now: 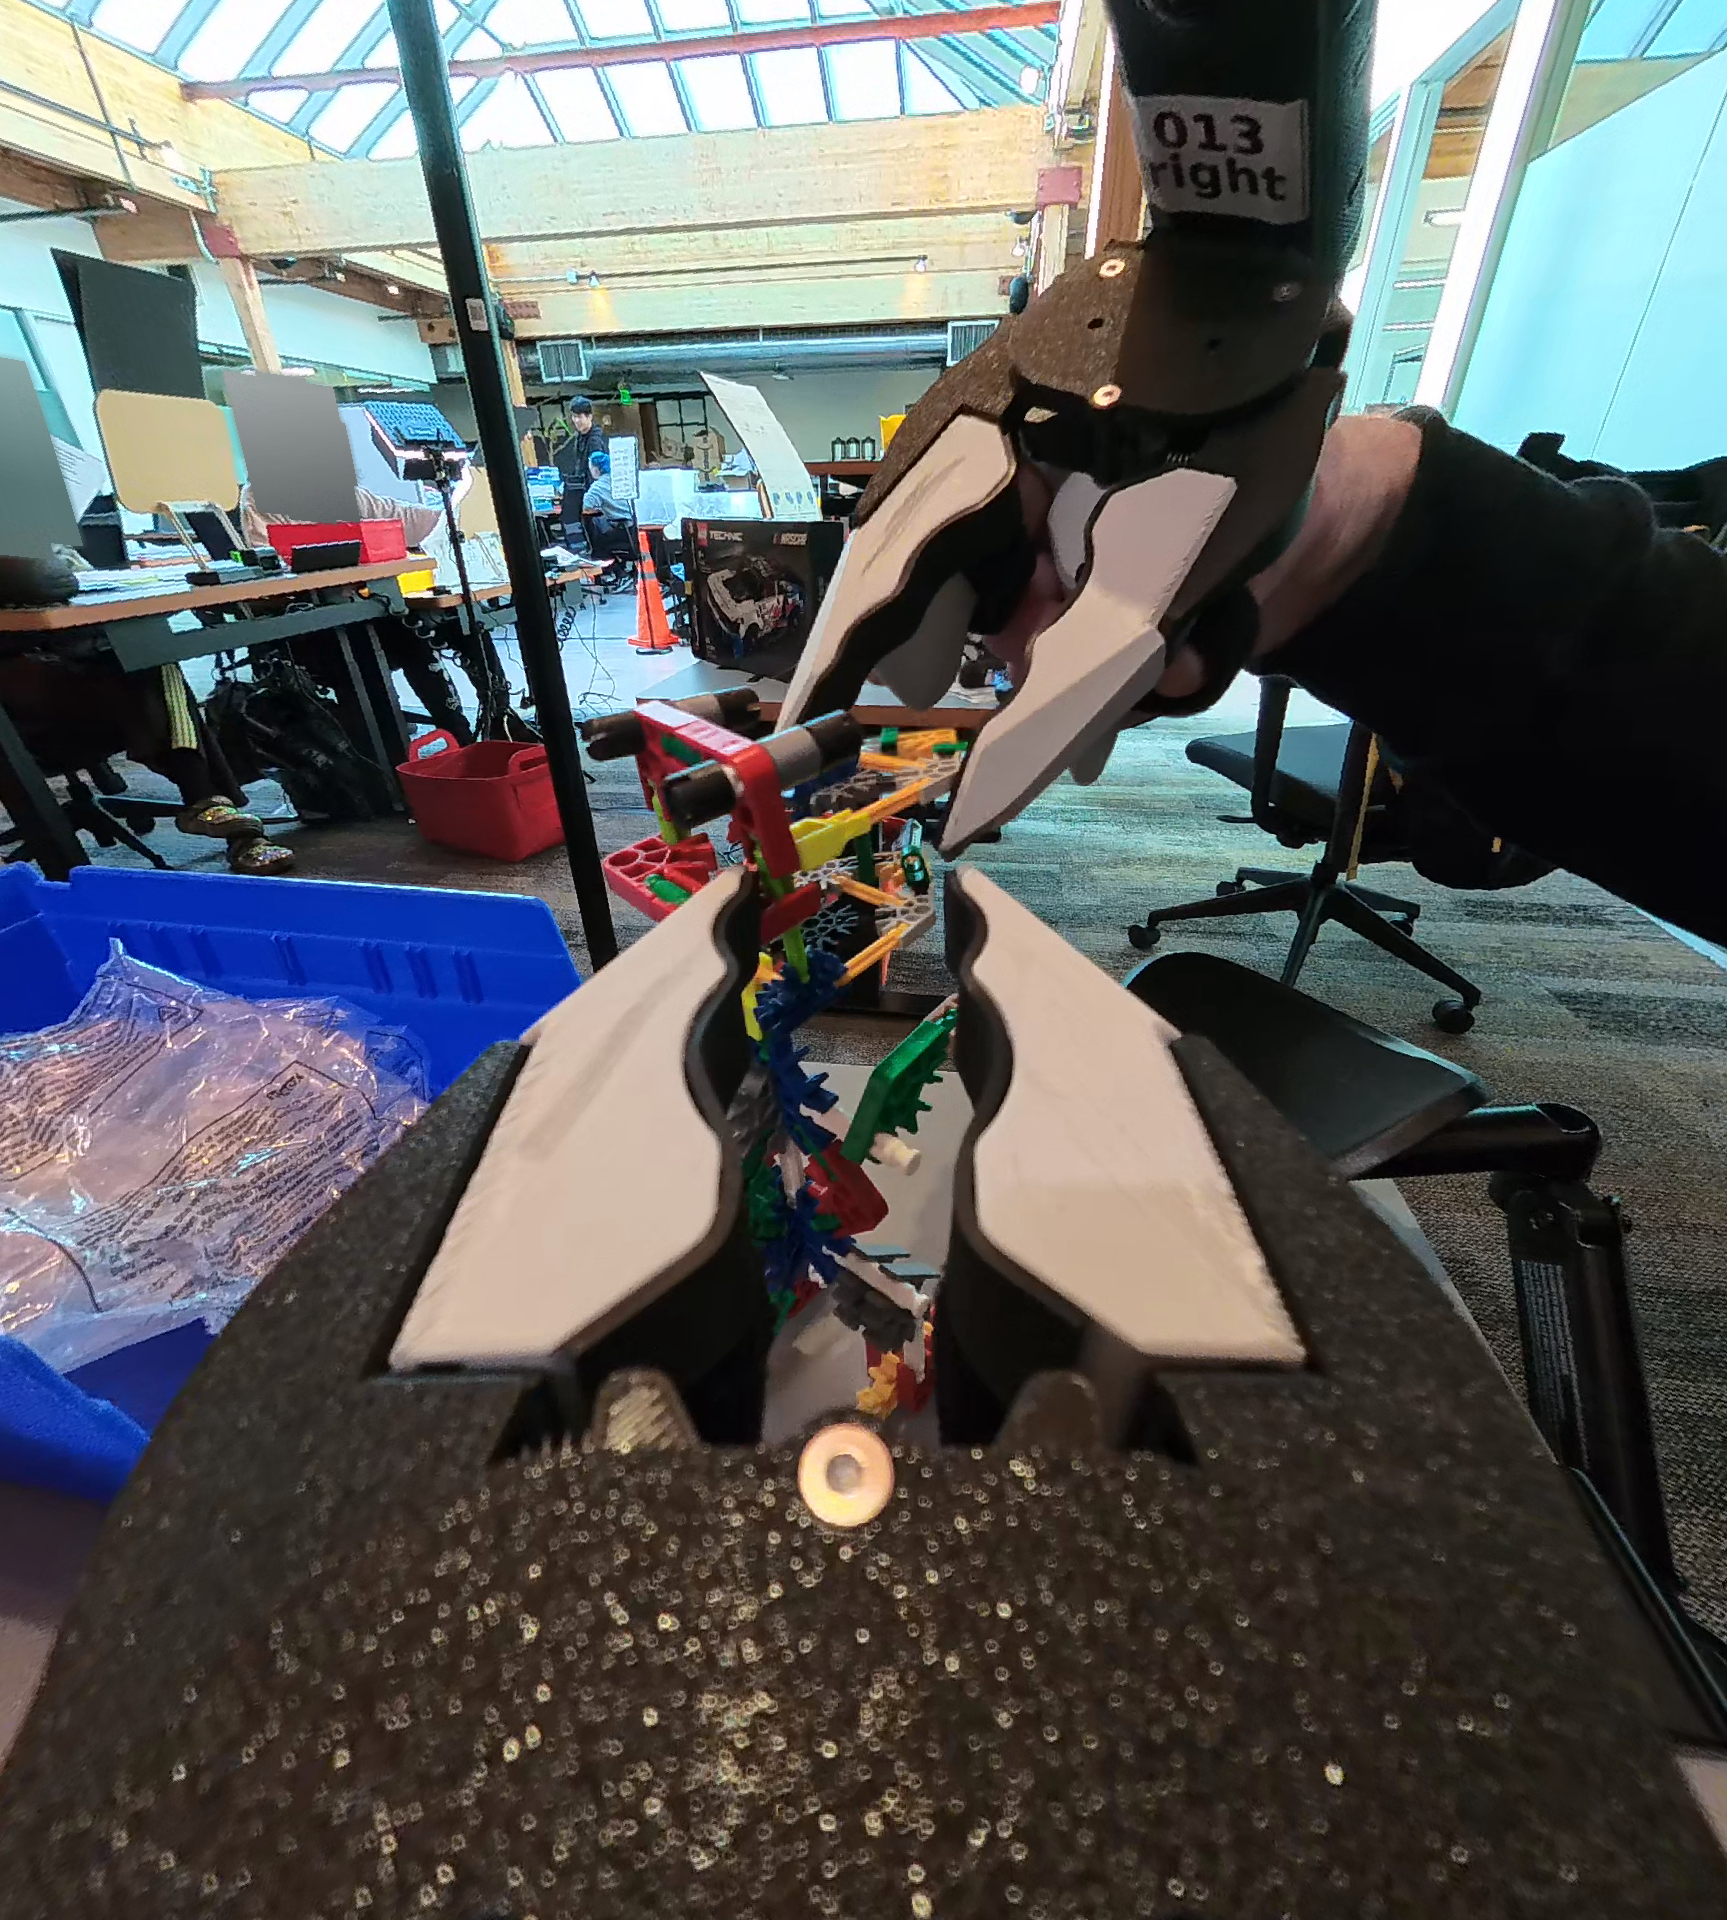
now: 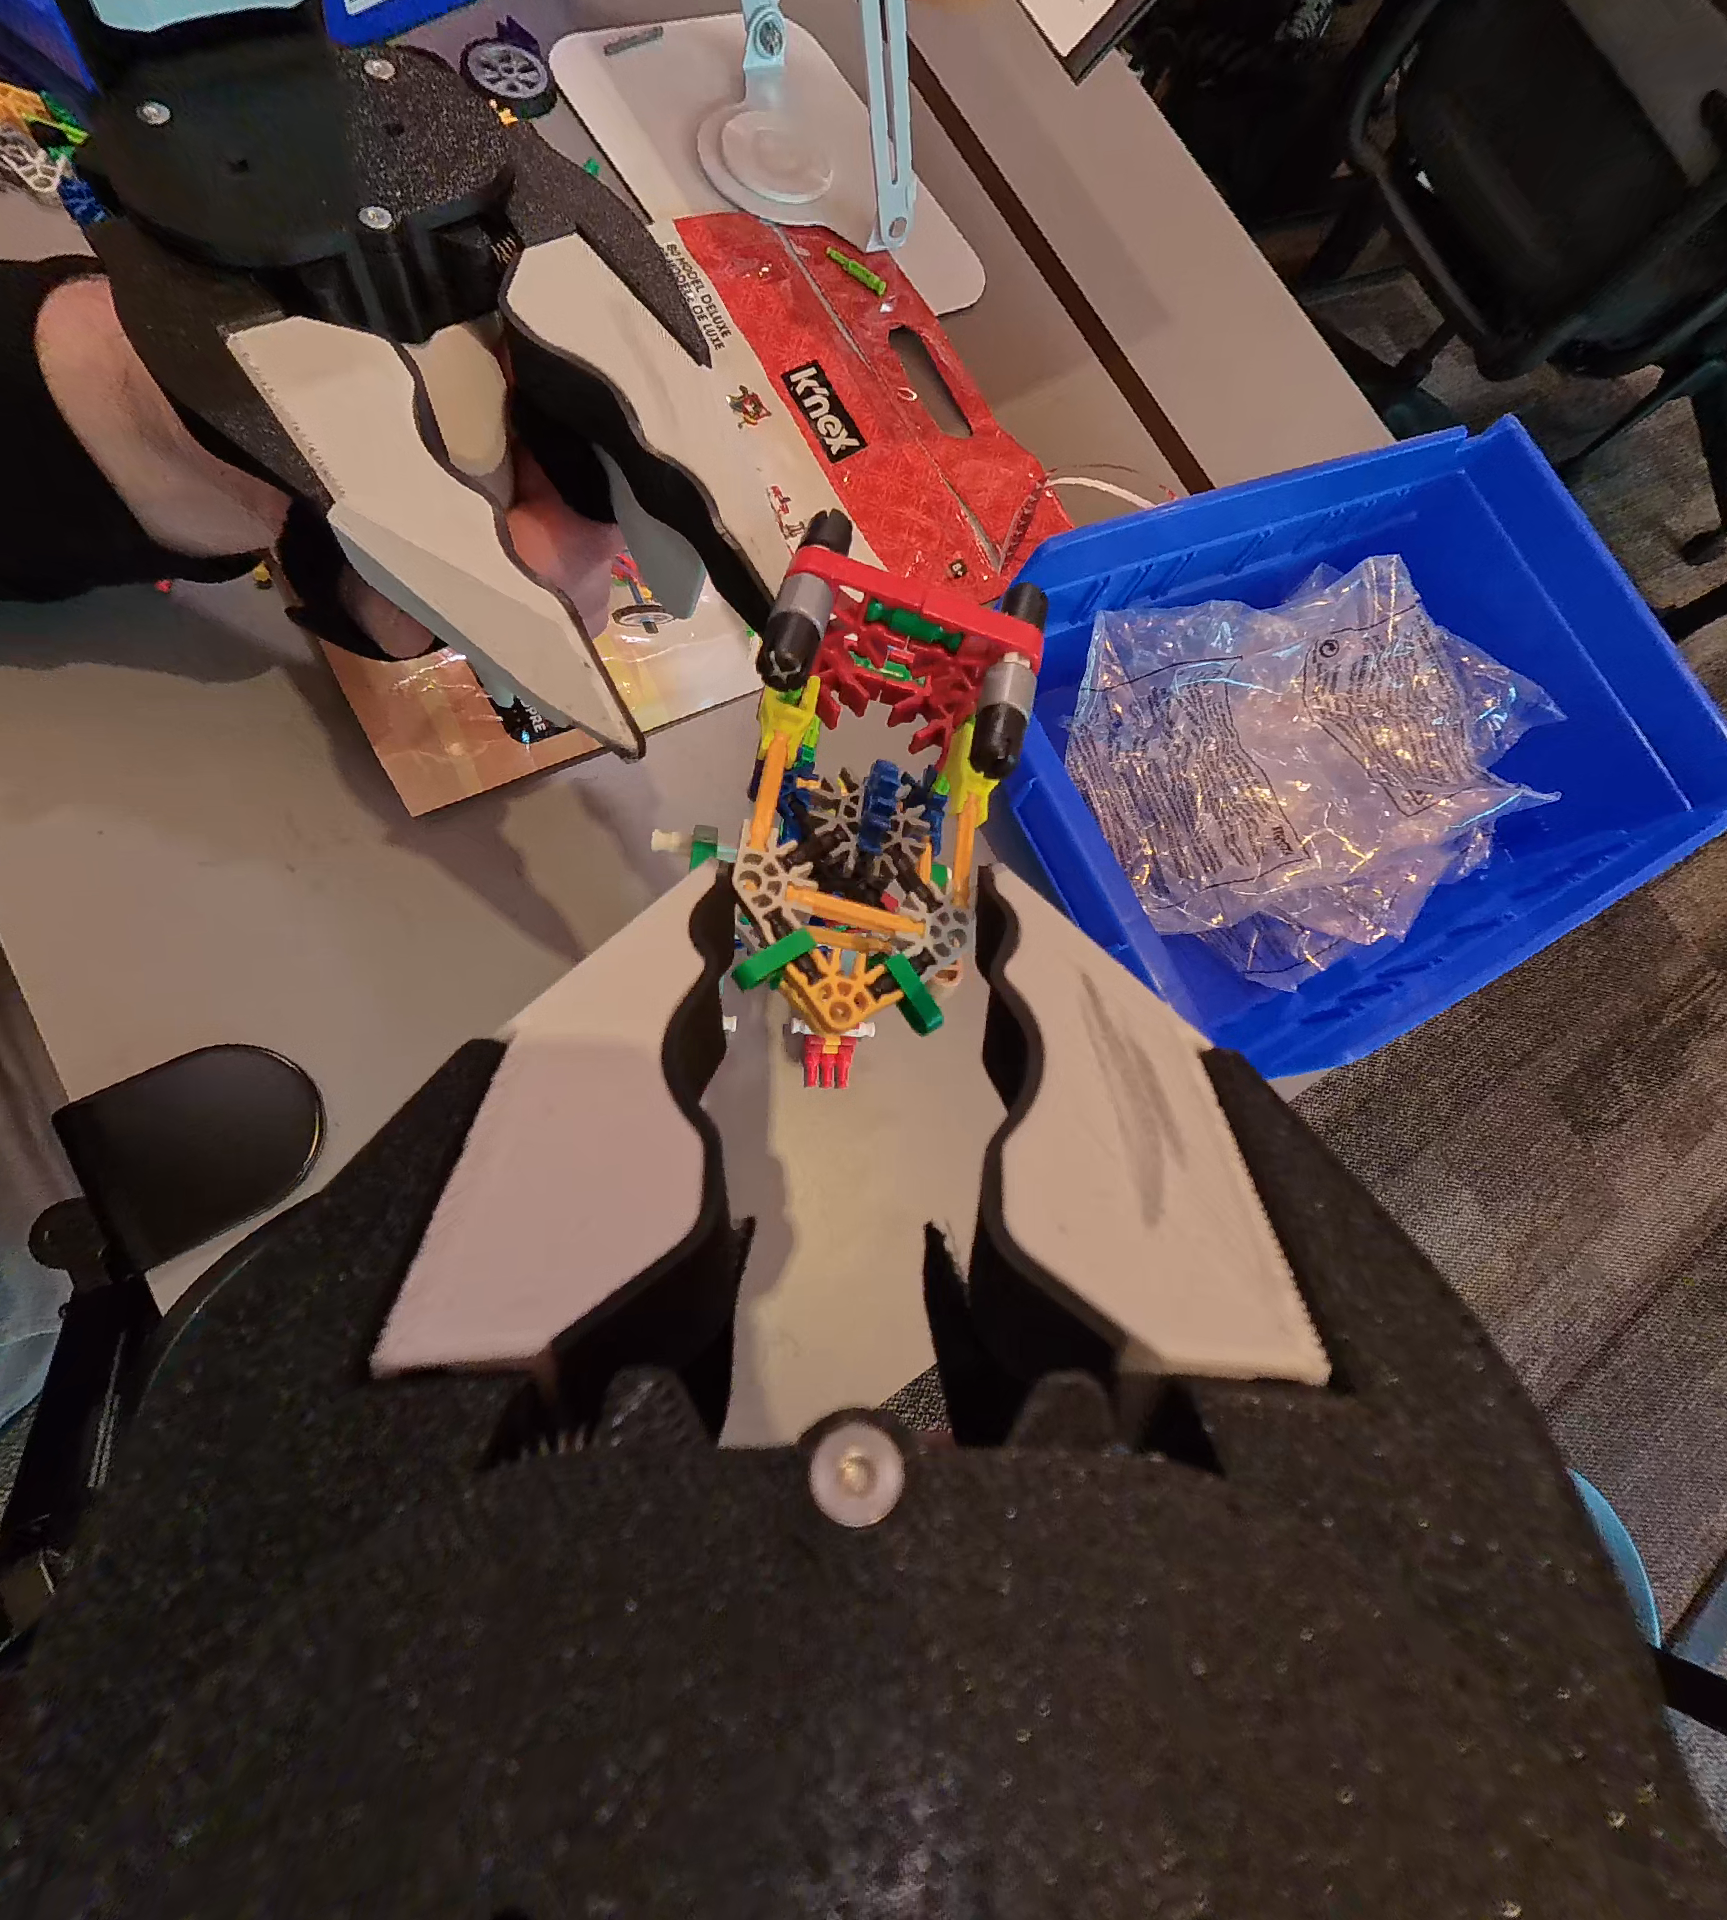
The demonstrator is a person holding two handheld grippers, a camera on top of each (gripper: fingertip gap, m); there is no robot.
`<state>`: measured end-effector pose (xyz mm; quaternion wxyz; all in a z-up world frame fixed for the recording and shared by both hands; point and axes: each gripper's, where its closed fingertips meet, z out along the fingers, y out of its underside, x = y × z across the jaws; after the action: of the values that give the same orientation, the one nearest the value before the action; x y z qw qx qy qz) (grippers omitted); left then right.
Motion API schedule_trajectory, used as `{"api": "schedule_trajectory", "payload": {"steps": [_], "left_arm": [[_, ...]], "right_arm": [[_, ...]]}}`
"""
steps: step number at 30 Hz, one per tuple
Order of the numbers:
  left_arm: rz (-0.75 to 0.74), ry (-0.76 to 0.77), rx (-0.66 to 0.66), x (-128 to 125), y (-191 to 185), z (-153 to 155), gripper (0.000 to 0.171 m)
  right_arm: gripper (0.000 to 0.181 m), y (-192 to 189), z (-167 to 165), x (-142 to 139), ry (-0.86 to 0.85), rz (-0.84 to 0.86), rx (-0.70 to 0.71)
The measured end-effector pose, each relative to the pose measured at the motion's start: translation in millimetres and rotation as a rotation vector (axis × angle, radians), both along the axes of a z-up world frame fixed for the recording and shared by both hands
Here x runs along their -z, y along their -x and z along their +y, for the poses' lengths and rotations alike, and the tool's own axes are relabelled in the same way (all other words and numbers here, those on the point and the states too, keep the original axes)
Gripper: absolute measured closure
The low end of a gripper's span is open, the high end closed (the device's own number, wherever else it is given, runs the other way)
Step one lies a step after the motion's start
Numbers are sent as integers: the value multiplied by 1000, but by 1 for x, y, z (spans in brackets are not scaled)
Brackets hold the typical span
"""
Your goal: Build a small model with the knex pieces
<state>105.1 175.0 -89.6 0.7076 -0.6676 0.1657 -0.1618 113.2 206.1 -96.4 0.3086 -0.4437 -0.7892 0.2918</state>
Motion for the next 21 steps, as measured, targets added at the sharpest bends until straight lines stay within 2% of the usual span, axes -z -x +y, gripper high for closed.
{"api": "schedule_trajectory", "payload": {"steps": [10, 14, 21], "left_arm": [[-11, -4, 2, 0, 2, 0, 138], [-39, -7, 27, -2, 8, -3, 125], [-64, -22, 63, -7, 15, -2, 115]], "right_arm": [[138, 0, 2, 6, -20, -39, -6], [138, 1, 2, 6, -25, -40, -13], [138, -3, 4, 1, -11, -11, -23]]}}
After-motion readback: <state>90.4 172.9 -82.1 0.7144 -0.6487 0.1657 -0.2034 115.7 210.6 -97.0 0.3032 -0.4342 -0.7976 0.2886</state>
